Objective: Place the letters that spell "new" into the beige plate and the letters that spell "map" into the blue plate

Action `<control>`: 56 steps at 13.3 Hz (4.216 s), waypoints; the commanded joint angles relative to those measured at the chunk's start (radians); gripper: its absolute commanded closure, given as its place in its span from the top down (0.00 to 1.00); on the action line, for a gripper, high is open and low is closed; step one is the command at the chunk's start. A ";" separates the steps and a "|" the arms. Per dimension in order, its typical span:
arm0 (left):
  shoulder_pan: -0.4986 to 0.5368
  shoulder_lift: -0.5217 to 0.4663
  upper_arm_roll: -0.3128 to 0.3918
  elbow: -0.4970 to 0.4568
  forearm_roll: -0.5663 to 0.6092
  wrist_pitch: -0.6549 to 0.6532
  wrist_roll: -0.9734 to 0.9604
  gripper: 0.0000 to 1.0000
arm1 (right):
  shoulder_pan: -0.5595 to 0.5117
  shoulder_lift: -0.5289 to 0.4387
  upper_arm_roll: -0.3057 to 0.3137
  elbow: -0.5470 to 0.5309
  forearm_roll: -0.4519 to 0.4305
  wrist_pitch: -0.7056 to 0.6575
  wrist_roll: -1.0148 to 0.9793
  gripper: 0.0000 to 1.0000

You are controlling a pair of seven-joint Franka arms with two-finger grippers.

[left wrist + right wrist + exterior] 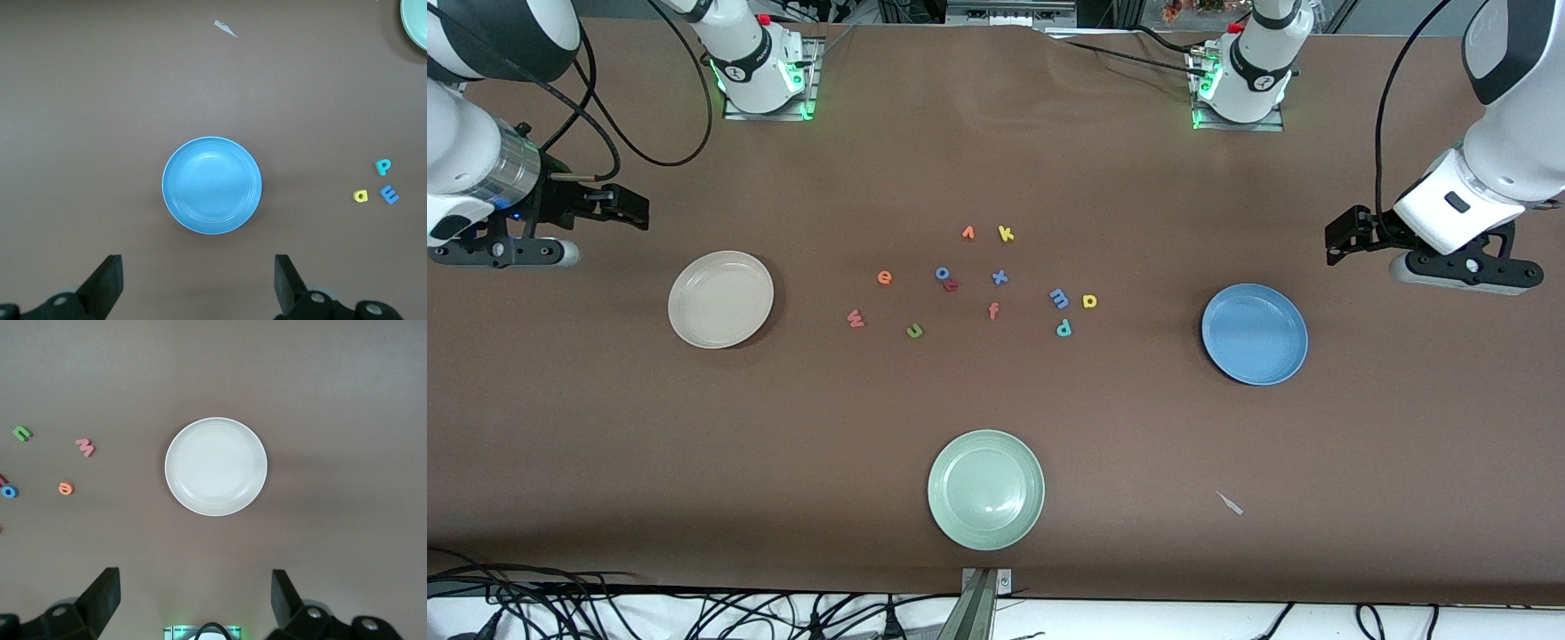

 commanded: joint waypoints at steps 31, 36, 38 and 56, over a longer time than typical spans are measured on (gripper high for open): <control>-0.010 0.015 -0.003 0.018 -0.024 -0.016 0.008 1.00 | 0.006 0.009 0.001 0.019 0.015 -0.015 -0.004 1.00; -0.014 0.070 -0.004 0.031 -0.026 -0.005 0.008 1.00 | 0.006 0.009 0.001 0.019 0.015 -0.018 -0.007 1.00; -0.014 0.110 -0.004 0.034 -0.079 -0.004 0.008 1.00 | 0.006 0.009 -0.001 0.019 0.015 -0.018 -0.010 1.00; -0.203 0.454 -0.063 -0.099 -0.243 0.296 -0.155 1.00 | 0.241 0.155 0.002 -0.068 0.087 0.193 0.031 1.00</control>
